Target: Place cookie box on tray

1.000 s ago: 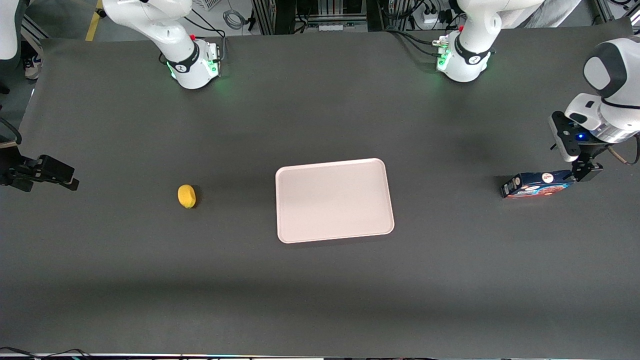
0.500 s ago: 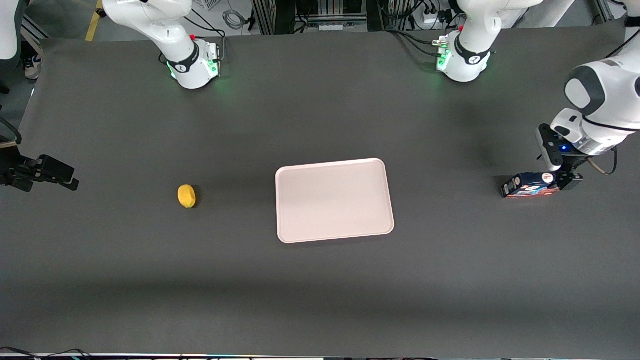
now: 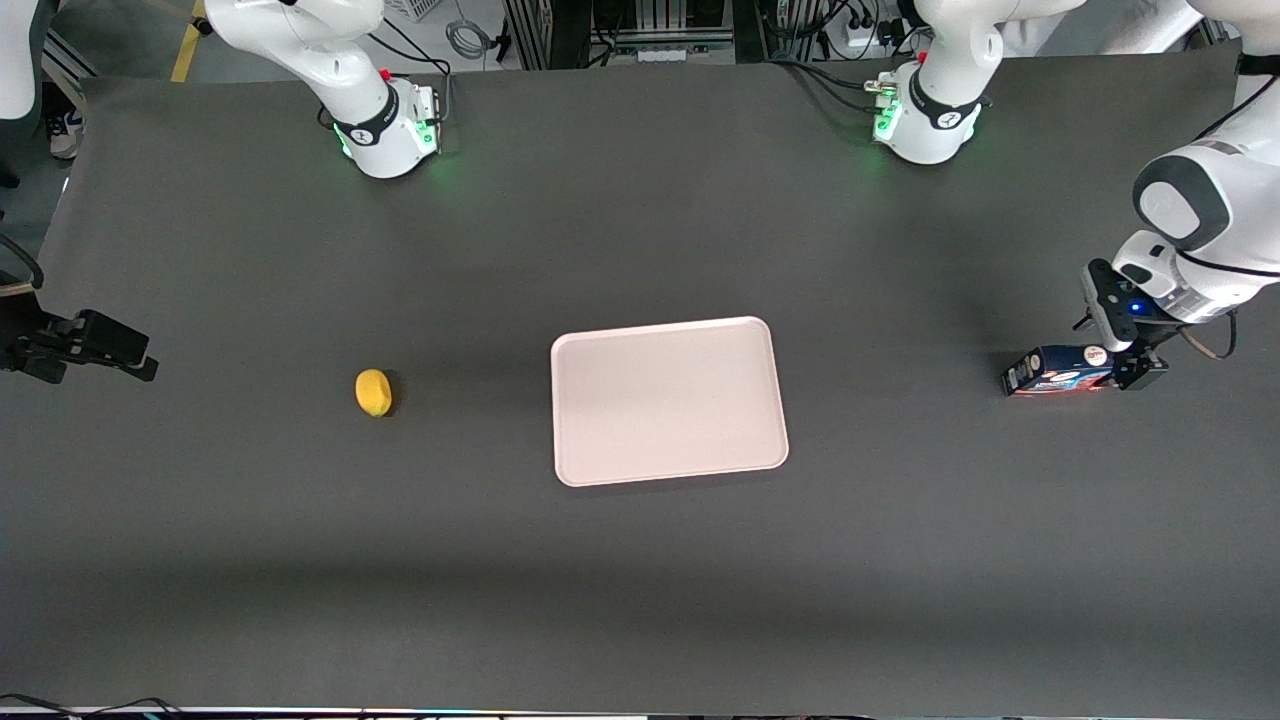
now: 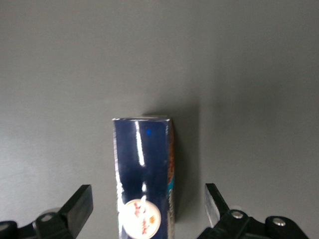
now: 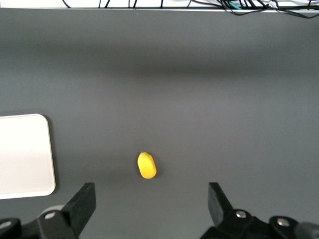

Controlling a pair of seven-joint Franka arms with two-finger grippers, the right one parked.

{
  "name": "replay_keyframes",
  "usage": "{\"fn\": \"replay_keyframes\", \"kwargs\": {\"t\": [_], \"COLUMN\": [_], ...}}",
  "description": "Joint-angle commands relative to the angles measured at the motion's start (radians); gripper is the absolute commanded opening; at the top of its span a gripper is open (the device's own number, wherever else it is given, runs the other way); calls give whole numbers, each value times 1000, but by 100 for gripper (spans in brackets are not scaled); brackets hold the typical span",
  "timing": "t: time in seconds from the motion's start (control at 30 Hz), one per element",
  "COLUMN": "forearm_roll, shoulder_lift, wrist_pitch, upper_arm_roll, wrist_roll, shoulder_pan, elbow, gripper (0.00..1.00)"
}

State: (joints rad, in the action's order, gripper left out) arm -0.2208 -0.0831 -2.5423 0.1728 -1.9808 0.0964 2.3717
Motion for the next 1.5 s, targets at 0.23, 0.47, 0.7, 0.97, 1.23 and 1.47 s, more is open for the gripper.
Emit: {"fn": "replay_keyframes", "kwargs": {"t": [0.23, 0.47, 0.7, 0.97, 1.23, 1.47], "forearm_roll": [-6, -5, -5, 0, 0, 0], "shoulder_lift": [-32, -50, -64, -70, -96, -110], "wrist_pitch": [23, 28, 23, 22, 8, 10], "upper_arm_roll": [13, 37, 39, 37, 37, 34], "wrist_roll": [-18, -15, -1, 57, 76, 128], "shoulder_pan": [2, 0, -1, -6, -6, -10], "elbow": [-72, -68, -68, -63, -52, -49], "gripper": [100, 100, 100, 100, 100, 100]}}
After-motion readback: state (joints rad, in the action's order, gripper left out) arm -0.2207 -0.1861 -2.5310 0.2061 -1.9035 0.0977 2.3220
